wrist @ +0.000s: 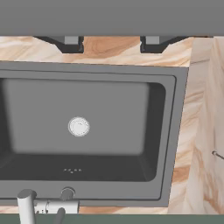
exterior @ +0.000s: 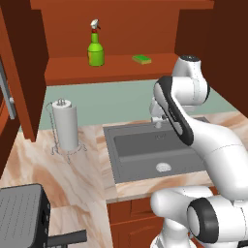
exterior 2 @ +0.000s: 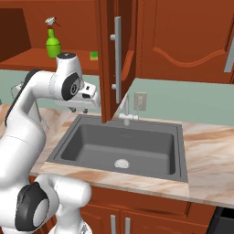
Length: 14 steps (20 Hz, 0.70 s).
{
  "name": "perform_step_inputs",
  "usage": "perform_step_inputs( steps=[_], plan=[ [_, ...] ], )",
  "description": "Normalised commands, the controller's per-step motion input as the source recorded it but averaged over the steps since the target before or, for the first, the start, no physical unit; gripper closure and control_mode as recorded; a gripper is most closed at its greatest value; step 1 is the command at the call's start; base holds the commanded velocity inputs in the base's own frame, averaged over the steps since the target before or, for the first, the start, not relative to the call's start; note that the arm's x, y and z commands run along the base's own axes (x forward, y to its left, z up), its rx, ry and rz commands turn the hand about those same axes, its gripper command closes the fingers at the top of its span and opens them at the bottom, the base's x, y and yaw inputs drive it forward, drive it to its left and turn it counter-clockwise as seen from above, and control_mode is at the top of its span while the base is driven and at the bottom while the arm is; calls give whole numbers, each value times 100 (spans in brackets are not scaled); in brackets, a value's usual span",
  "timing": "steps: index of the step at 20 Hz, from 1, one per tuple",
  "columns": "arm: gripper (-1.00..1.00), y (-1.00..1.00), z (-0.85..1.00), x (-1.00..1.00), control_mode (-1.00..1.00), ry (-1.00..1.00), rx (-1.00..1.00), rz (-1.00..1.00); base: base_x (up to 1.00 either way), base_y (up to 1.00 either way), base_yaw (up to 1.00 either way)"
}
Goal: Locate and retrieve the spray and sponge from the cabinet. Place them next to the sink.
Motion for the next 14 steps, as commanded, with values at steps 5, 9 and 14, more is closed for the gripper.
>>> perform_step_inputs(
  steps=[5,9,14],
  plan=[
    [-100,0,-3,0,-100,0,0,0,0,0,0],
    [-100,0,0,0,-100,0,0,0,0,0,0],
    [-100,0,0,0,-100,0,0,0,0,0,0]
  ],
)
